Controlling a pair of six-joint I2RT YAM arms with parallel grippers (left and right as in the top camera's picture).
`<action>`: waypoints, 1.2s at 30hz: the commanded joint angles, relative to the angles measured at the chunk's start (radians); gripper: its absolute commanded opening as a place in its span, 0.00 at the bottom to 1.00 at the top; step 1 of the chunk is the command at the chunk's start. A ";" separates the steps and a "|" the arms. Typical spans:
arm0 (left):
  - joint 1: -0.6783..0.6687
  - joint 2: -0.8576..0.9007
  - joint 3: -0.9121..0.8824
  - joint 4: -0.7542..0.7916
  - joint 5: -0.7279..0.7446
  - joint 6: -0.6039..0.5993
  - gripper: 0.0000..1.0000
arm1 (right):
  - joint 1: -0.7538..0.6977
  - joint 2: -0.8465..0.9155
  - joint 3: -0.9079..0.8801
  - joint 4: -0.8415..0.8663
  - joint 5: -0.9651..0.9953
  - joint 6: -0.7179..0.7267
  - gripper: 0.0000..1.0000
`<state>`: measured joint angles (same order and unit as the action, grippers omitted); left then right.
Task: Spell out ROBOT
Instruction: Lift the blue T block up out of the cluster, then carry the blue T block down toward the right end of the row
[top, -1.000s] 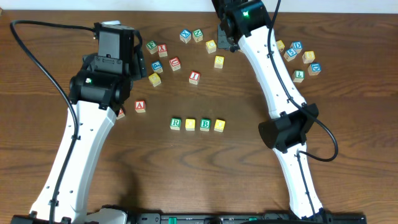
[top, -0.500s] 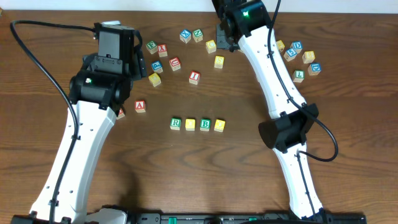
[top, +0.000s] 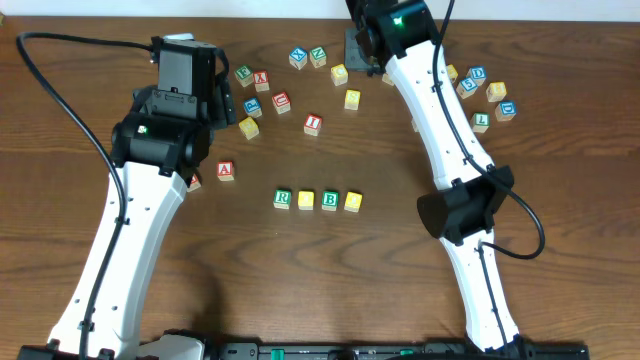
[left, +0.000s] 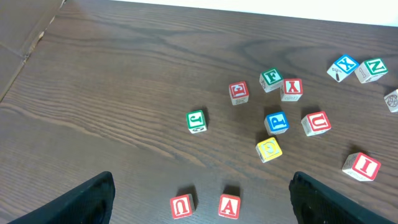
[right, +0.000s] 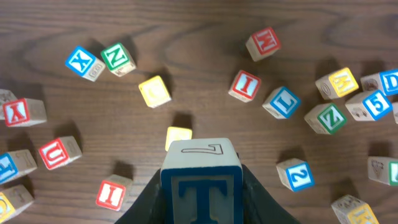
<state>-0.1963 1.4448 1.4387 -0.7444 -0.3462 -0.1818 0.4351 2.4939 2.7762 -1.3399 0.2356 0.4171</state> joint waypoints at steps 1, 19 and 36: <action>0.006 0.006 0.016 -0.003 -0.011 0.013 0.88 | -0.005 -0.063 -0.103 0.050 0.001 0.011 0.19; 0.006 0.006 0.016 -0.003 -0.010 0.013 0.88 | -0.003 -0.476 -1.041 0.490 0.001 0.031 0.15; 0.006 0.005 0.016 -0.003 -0.011 0.013 0.88 | 0.115 -0.680 -1.524 0.713 -0.002 0.156 0.16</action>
<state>-0.1963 1.4448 1.4387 -0.7448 -0.3462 -0.1818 0.5415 1.8645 1.2819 -0.6327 0.2211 0.5205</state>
